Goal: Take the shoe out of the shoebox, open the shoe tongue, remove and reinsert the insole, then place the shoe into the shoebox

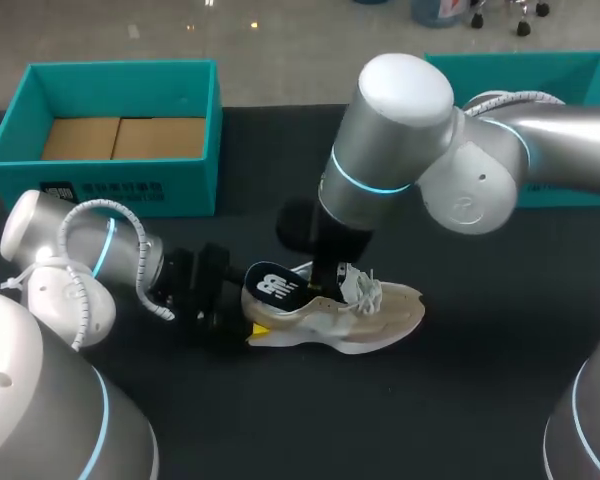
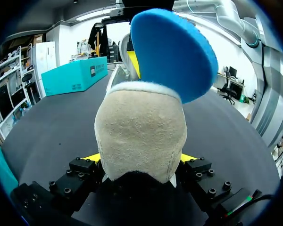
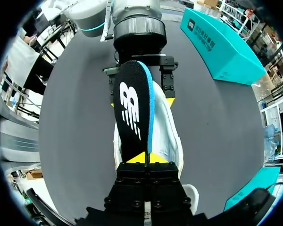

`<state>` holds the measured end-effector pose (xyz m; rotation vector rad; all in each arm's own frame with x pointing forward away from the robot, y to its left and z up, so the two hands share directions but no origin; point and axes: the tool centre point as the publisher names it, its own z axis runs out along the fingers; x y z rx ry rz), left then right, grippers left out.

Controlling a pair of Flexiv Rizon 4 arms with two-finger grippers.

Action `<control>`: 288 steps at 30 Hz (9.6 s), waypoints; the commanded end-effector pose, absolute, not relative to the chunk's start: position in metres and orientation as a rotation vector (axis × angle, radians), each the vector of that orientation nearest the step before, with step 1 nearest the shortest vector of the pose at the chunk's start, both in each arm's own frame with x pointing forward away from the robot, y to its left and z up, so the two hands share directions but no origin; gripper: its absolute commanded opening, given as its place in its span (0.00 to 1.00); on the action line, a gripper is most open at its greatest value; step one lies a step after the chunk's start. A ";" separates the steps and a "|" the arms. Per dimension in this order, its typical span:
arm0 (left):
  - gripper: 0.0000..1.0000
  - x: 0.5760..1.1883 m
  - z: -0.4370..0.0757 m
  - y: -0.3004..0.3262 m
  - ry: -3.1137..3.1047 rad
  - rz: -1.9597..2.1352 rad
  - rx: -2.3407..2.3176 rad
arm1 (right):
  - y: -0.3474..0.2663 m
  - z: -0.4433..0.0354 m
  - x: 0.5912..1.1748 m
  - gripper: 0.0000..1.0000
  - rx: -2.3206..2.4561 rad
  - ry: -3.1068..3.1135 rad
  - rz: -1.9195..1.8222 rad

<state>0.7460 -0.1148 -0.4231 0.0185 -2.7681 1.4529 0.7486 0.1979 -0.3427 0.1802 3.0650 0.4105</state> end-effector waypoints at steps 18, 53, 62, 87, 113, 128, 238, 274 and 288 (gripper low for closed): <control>0.00 0.747 -0.426 -0.116 -2.772 1.450 0.020 | 0.198 -0.356 0.764 0.36 0.058 3.231 0.750; 0.00 0.747 -0.426 -0.116 -2.772 1.450 0.020 | 0.215 -0.363 0.757 0.00 -0.163 3.347 0.799; 0.00 0.747 -0.426 -0.116 -2.772 1.450 0.020 | 0.223 -0.331 0.760 0.00 -0.115 3.307 0.953; 0.00 0.747 -0.426 -0.116 -2.772 1.450 0.020 | 0.229 -0.247 0.786 0.00 0.190 2.981 1.255; 0.00 0.747 -0.426 -0.116 -2.772 1.450 0.020 | 0.249 -0.196 0.815 0.00 0.354 2.814 1.367; 0.00 0.747 -0.426 -0.116 -2.772 1.450 0.020 | 0.251 -0.145 0.841 0.00 0.512 2.884 1.659; 0.00 0.747 -0.426 -0.116 -2.772 1.450 0.020 | 0.135 0.006 0.682 0.00 1.048 2.680 1.824; 1.00 0.746 -0.399 -0.084 -3.047 0.677 -0.017 | 0.135 0.006 0.682 0.00 1.048 2.680 1.824; 1.00 0.739 -0.386 -0.079 -3.044 0.557 -0.091 | 0.135 0.006 0.682 0.00 1.048 2.680 1.824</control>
